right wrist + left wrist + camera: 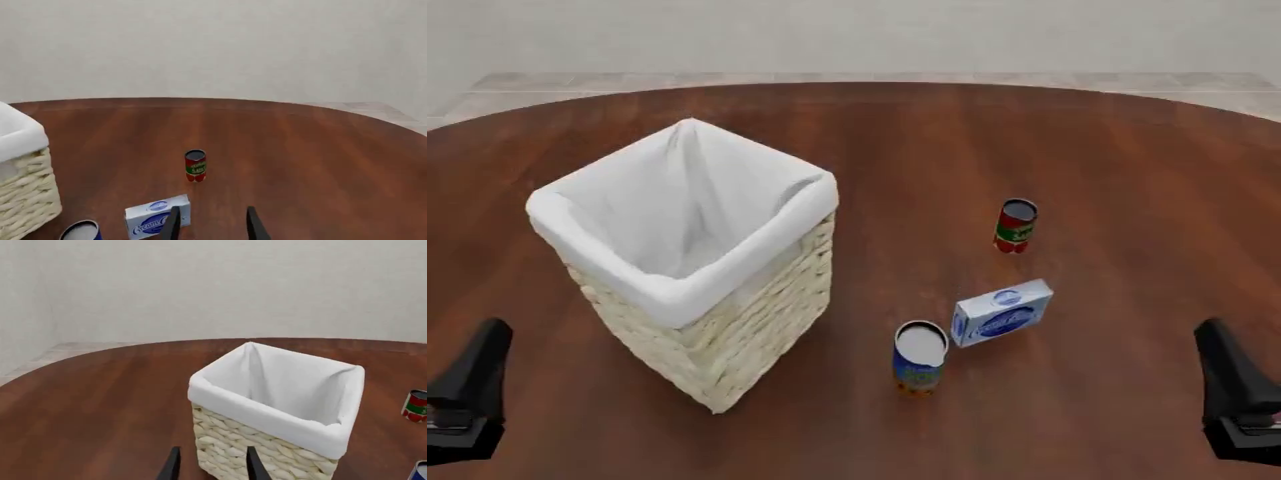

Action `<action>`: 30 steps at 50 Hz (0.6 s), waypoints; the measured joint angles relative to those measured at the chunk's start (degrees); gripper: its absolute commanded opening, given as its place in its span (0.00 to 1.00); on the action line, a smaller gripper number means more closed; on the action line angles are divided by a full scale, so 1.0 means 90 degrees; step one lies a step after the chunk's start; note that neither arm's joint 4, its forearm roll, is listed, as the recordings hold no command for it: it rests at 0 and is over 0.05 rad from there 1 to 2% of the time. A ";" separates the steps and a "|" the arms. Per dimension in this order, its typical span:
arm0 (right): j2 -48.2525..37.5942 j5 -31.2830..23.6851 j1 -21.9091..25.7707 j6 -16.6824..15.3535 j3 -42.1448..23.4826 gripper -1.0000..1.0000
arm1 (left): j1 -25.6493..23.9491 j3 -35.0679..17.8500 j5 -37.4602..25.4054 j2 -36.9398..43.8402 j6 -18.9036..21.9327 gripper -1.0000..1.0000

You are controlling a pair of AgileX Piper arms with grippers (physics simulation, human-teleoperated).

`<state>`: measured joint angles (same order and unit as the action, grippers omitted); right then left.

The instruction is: Pick up the tomato sauce, and put it in the basket.

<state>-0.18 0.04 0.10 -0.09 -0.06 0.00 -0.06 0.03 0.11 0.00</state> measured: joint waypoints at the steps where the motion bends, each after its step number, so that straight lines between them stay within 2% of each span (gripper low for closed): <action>1: -0.0006 -0.0001 0.0005 -0.0002 -0.0002 1.00 | 0.0000 -0.0002 0.0001 0.0003 0.0000 1.00; 18: -0.0276 0.0146 0.0133 -0.0054 -0.0018 1.00 | 0.0001 -0.0017 0.0008 0.0030 0.0001 1.00; 30: -0.1204 0.0699 0.0276 -0.0162 -0.0265 1.00 | 0.0001 -0.0019 0.0009 0.0034 0.0000 1.00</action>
<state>-11.01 6.33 2.58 -1.55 -2.44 0.01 -0.24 0.10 0.41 0.00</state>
